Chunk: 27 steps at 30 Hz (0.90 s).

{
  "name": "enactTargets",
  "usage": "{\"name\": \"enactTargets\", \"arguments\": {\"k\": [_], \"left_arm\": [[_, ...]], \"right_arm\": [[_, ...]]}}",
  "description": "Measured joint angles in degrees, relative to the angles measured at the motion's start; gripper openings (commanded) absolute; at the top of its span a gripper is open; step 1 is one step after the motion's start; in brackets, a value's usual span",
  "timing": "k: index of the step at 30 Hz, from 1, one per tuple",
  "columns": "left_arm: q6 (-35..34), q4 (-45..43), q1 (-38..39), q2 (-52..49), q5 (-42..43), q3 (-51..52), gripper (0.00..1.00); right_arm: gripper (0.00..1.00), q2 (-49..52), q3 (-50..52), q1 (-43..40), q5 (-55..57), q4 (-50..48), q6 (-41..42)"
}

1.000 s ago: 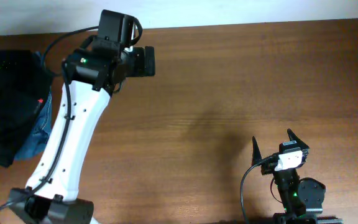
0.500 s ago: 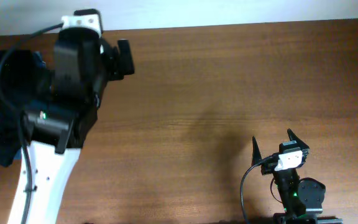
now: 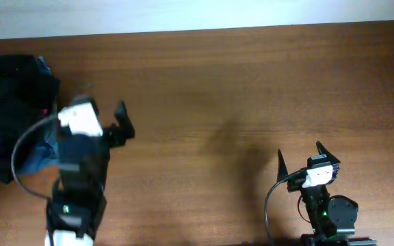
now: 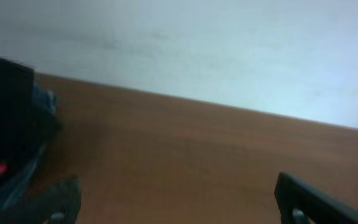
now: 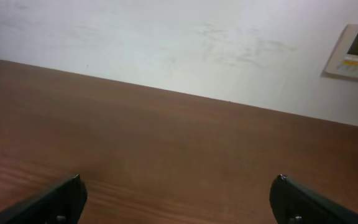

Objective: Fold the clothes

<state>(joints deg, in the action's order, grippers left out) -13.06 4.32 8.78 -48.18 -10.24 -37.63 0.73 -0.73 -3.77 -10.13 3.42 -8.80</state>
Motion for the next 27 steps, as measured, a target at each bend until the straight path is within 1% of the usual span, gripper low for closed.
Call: {"name": "enactTargets", "arguments": {"k": [6,12,18,27], "left_arm": [[-0.1,-7.7,-0.2,13.2,1.0,15.2,0.99],[-0.1,-8.5,-2.1,27.7,1.5,26.5,0.99],[-0.2,-8.5,-5.0,38.5,2.8,33.1,0.99],[-0.2,-7.2,-9.9,44.5,5.6,36.4,0.99]], "right_arm": [[0.99,0.0,0.0,0.0,0.0,0.0,0.0],[0.99,-0.1,0.0,0.0,0.0,0.0,0.0],[0.99,-0.1,0.0,0.0,0.0,0.0,0.0],[0.99,-0.1,0.0,0.0,0.0,0.0,0.0]]}}
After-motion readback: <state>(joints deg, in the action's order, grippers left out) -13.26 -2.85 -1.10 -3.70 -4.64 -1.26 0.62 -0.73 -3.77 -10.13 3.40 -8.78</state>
